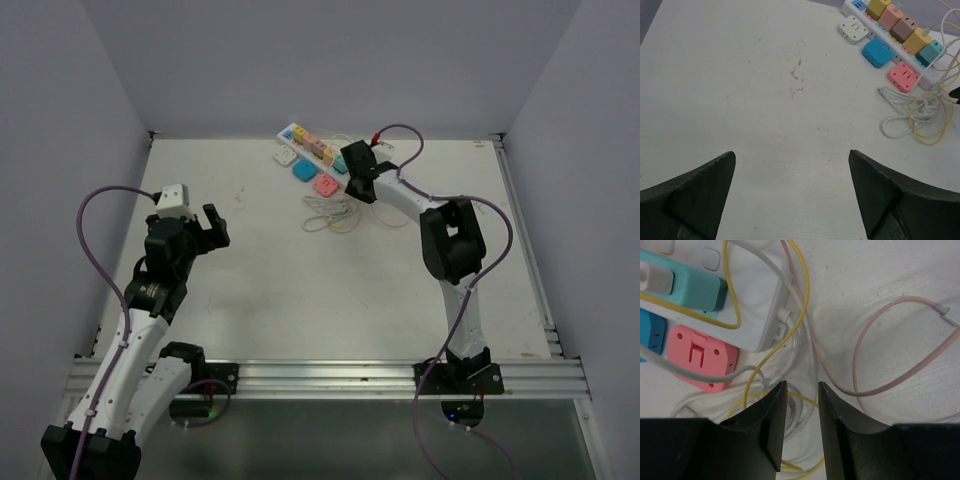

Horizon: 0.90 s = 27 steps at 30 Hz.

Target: Pull the plug off the socket

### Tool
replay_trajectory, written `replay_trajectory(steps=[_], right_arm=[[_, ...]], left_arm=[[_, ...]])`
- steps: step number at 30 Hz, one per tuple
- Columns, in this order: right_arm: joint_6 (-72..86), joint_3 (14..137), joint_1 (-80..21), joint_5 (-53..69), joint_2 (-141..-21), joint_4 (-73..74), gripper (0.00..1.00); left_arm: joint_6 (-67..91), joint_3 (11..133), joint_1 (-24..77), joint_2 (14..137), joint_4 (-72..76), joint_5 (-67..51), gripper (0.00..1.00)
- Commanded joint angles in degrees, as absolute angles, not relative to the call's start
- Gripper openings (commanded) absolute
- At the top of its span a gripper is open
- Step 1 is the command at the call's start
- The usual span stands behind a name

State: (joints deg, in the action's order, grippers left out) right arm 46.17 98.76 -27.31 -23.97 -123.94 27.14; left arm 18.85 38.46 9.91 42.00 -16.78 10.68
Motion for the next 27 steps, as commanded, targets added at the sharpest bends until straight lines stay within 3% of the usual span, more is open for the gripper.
replay_trajectory(steps=[1, 9, 19, 27], right_arm=[[49.48, 103.00, -27.16, -28.74, -126.55, 26.72, 0.35], [51.15, 109.68, -27.16, -28.83, -132.27, 29.35, 0.34], [53.09, 107.49, -27.16, -30.24, -133.50, 29.45, 0.32], [53.09, 104.95, -27.16, -29.44, -133.07, 29.01, 0.15]], left_arm=[[17.93, 39.37, 10.81, 42.01, -13.36, 11.43, 0.99], [17.75, 39.38, 10.99, 42.10, -13.54, 11.95, 0.99], [17.67, 39.46, 11.34, 42.19, -13.45, 12.13, 0.99], [17.58, 39.38, 11.42, 42.10, -13.36, 12.22, 0.99]])
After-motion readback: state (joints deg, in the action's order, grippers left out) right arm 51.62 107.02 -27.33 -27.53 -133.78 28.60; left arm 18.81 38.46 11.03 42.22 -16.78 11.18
